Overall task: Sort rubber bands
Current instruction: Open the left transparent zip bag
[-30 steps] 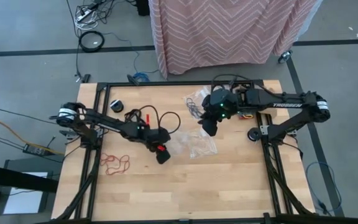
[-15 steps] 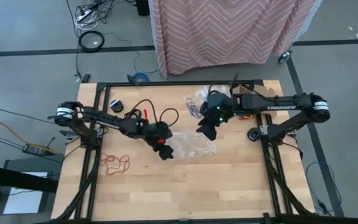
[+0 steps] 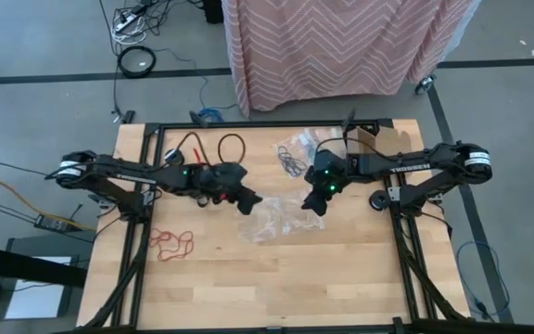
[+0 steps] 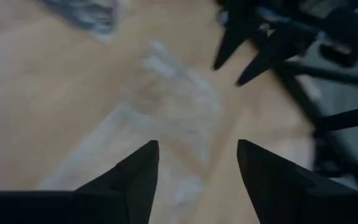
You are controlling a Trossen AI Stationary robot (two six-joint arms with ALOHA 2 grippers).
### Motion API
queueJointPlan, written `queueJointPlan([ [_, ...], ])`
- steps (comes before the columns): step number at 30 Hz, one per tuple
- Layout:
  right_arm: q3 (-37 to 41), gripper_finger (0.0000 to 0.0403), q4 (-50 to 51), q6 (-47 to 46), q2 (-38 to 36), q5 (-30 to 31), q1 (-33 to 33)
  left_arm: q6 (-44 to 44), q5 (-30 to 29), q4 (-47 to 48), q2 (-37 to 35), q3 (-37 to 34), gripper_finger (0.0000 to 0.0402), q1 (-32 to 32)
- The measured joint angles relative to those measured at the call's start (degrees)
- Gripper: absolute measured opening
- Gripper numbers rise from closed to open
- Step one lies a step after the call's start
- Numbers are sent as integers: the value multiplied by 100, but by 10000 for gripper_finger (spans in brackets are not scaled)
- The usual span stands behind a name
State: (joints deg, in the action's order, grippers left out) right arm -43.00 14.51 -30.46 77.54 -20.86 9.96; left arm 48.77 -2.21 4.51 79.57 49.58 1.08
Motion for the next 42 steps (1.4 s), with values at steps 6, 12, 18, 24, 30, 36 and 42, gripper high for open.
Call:
queueJointPlan([
  [6,514,154,25,-245,11,154,0,163,10,1388,112,-22,209,-2],
  [12,560,153,-277,-356,7,4,-20,1487,171,1254,173,-564,209,43],
  [18,560,153,-855,-732,7,-39,-4,2030,-178,250,175,-1215,209,61],
  [24,560,153,-952,-761,5,-180,-4,1897,-318,111,175,-1608,209,81],
  [30,560,152,-950,-825,4,-321,-7,1898,-326,-239,176,-1821,209,77],
  [36,560,152,-951,-851,4,-338,-7,2173,-27,-1091,668,-1862,209,73],
  [42,560,152,-945,-852,2,-348,-4,2381,126,-2041,1379,-1742,206,4],
])
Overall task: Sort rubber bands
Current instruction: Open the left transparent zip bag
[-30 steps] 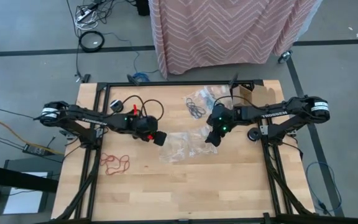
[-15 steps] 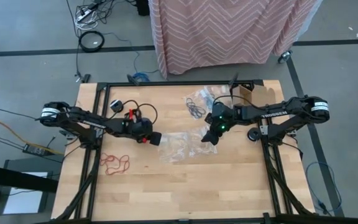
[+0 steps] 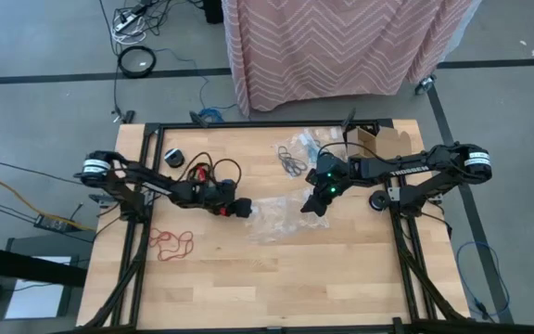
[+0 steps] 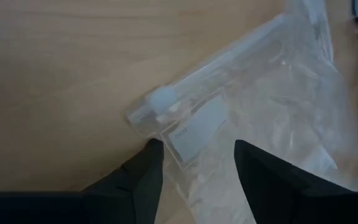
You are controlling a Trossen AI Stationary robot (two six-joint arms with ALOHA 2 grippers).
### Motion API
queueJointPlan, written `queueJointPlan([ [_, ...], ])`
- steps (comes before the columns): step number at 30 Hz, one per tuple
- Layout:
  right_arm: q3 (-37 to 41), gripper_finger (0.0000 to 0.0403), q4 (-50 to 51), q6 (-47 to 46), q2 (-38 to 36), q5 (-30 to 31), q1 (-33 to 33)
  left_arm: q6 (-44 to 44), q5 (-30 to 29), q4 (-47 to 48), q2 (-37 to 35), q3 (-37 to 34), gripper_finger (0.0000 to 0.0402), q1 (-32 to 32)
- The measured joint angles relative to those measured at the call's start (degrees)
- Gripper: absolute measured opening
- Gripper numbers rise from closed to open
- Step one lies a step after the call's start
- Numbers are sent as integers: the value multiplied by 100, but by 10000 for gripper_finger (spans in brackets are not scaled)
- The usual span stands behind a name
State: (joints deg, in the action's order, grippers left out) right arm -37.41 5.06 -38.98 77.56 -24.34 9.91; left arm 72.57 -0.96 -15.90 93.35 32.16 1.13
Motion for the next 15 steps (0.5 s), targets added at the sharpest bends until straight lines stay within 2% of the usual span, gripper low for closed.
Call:
queueJointPlan([
  [3,0,152,28,2,0,-65,27,110,-18,-4,177,142,175,0],
  [5,0,152,26,6,0,-117,72,119,-32,-7,255,174,121,4],
  [7,0,150,-7,9,0,-149,119,20,-27,-1,261,192,46,4],
  [8,0,149,-59,11,0,-192,145,-64,-20,-28,261,188,24,4],
  [11,0,143,-317,14,0,-422,224,-163,14,-133,198,167,6,19],
  [15,-4,132,-844,-78,-19,-820,337,-446,-10,-572,-44,146,3,29],
])
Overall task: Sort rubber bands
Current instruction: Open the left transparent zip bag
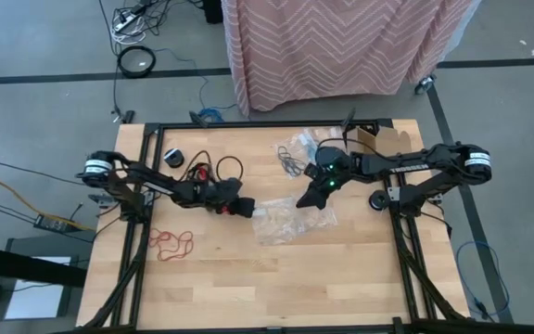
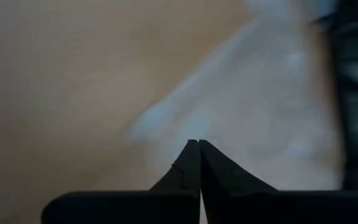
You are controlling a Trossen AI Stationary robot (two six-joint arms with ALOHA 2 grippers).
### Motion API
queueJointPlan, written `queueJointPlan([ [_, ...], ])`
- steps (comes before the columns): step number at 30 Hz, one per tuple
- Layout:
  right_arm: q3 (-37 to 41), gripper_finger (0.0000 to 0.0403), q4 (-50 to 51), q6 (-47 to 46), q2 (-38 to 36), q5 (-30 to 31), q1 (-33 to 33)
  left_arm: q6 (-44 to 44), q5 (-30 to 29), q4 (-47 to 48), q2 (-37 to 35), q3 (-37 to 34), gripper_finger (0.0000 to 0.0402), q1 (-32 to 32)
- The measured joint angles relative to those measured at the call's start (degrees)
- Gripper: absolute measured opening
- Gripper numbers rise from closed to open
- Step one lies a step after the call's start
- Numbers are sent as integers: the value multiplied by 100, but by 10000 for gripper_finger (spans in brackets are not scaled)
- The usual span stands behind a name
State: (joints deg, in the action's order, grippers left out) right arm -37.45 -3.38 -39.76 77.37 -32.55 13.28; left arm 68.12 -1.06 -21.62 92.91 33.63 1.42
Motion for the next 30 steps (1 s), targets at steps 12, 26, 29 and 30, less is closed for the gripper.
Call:
queueJointPlan([
  [12,-7,132,267,1216,-89,56,-93,21,135,588,-254,15,23,8],
  [26,-571,112,715,1083,834,266,-376,128,1443,1101,-282,14,25,8],
  [29,-1005,114,663,866,1301,-155,-434,83,1437,1071,-307,17,26,8],
  [30,-1131,114,663,801,1444,-204,-471,-2,1398,1068,-307,22,26,8],
])
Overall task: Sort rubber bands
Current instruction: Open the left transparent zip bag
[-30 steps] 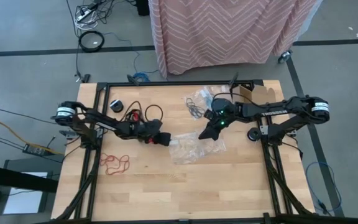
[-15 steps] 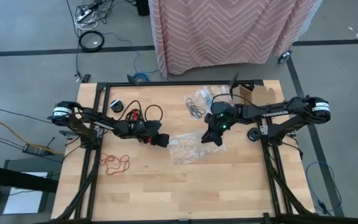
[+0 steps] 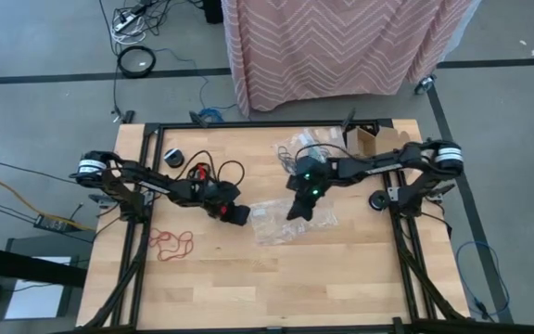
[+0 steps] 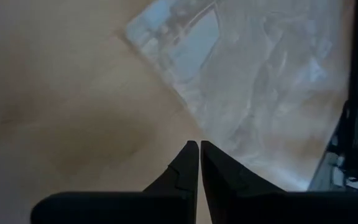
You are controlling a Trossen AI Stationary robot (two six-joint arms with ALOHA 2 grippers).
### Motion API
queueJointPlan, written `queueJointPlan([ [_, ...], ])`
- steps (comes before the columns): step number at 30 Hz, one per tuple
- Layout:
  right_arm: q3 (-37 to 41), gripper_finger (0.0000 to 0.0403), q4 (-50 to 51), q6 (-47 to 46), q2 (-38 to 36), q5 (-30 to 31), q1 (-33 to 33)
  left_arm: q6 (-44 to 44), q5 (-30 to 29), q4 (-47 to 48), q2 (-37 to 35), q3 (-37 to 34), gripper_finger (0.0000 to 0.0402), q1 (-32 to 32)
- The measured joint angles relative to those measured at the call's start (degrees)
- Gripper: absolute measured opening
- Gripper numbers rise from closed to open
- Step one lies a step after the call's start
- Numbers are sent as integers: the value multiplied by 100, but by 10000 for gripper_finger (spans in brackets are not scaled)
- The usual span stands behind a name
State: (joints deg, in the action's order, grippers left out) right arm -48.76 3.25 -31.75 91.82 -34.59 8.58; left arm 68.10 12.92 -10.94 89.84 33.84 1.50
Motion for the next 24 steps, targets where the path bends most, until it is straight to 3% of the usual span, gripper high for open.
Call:
queueJointPlan([
  [7,-349,102,164,-742,701,378,3,-718,-293,8,4,0,26,87],
  [13,-187,95,1238,-947,938,764,15,-960,-334,9,7,0,26,84],
  [20,358,103,-43,-1891,220,1113,-166,-930,48,6,9,0,30,81],
  [24,527,113,-248,-2126,-7,1214,-184,-918,77,-249,76,2,47,83],
])
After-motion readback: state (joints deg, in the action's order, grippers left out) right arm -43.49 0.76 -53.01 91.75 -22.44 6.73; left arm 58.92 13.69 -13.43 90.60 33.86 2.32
